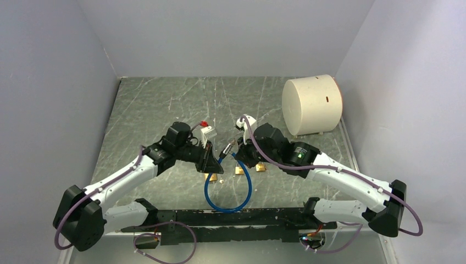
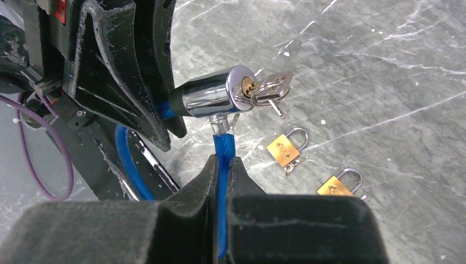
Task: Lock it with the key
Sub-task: Lock the lock.
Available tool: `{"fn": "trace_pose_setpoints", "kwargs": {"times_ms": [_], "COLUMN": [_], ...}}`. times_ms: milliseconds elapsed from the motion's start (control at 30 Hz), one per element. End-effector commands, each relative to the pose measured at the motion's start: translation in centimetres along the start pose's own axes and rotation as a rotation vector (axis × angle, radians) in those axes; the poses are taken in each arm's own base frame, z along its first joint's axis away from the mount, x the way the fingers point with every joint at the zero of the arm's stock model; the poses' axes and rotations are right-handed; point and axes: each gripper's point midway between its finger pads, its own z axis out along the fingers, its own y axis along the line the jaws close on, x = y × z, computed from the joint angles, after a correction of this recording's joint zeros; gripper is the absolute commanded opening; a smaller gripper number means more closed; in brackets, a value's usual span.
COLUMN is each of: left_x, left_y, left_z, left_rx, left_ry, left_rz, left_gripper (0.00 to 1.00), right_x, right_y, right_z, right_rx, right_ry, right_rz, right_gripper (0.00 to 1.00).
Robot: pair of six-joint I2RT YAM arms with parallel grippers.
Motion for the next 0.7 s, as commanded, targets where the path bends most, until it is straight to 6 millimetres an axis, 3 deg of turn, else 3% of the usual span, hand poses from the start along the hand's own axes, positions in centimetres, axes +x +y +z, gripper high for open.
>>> {"fn": "trace_pose_setpoints", "kwargs": {"times_ms": [0,167,300,667], "left_x": [-3.5,-4.1,-2.9,0.9], "left_y": [-1.7,-0.9,0.4,2.8], "left_z": [0.3,0.1,0.9,2.2], "left_rx": [0.038,-0.013,-0.013,-0.086], "left_ry": [-0.171,-0.268,-0.273,-0.176], "left_rz": [0.131,0.144,0.091,0.065], "left_gripper": [0.02,0.03,0.03,0.02], "right_x": [-7.5,-4.5,-2.3,-0.3], "right_y": [5.7,4.9,4.4,1.6], "right_z": [-1.5,0.3,1.9,4.2], "right_rx": [-0.255,-0.227,-0.212,-0.081], "right_ry": [-0.279,-0.203,-0.171,-0.195], "right_rz": [0.059,0.083,0.125,0.206], "right_gripper": [0.0,0.0,0.0,0.01]}}
